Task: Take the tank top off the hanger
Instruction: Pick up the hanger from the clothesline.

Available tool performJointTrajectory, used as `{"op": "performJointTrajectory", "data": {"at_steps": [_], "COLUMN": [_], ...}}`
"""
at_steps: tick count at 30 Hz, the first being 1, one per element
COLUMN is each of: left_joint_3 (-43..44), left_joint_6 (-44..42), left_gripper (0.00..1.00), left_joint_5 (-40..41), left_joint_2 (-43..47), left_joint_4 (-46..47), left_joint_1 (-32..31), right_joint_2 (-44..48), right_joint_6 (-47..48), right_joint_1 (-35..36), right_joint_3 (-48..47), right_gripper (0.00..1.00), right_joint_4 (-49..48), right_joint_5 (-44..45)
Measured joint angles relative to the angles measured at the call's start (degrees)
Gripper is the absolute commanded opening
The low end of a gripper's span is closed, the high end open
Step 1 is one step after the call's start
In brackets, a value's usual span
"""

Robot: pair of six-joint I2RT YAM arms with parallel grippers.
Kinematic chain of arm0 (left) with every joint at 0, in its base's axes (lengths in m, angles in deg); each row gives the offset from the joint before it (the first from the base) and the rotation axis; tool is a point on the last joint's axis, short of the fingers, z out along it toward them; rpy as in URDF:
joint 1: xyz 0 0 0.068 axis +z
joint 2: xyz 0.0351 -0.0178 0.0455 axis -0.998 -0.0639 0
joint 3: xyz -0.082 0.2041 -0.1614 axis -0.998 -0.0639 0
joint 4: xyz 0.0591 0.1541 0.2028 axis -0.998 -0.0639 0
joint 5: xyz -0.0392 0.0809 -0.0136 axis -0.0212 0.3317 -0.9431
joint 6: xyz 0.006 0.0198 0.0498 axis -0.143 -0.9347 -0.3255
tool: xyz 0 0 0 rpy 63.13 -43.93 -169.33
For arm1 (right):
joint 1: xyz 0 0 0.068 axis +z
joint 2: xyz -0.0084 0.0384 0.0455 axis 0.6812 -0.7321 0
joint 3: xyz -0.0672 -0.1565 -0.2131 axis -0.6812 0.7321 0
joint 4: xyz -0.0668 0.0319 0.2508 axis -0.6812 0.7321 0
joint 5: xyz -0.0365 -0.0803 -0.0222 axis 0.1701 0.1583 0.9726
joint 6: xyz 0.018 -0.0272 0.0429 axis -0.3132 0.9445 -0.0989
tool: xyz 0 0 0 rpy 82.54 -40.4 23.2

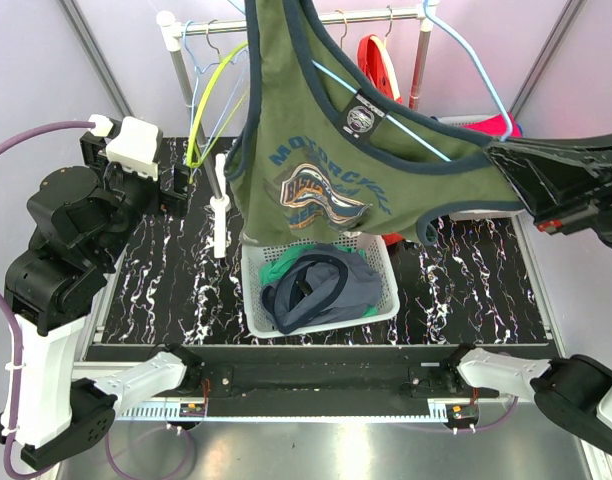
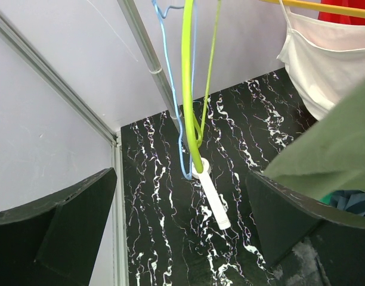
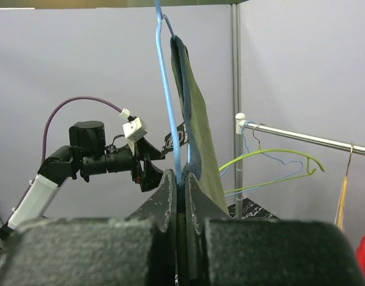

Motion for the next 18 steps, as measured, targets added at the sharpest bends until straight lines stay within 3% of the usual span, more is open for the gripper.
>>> {"op": "performJointTrajectory", "data": {"at_steps": [4, 11, 18], "left_joint_3": [0.0, 0.0, 0.0], "left_joint_6": [0.1, 0.4, 0.4], "left_gripper": [0.99, 0.99, 0.99], "left_joint_5": [-0.5, -0.9, -1.6], "left_joint_2": [0.0, 0.0, 0.0], "left_joint_4": [0.0, 0.0, 0.0], "left_joint_1": [0.3, 0.4, 1.0], "right_joint_2": [1.1, -2.7, 1.7], "right_joint_6": [0.1, 0.5, 0.4], "right_joint_1": [0.0, 0.0, 0.0], "right_joint_3": [0.4, -9.0, 2.2], "right_gripper": [0.00, 0.00, 0.00], "right_joint_4": [0.2, 3.0, 2.2], "right_joint_5": [0.0, 0.4, 0.4]}}
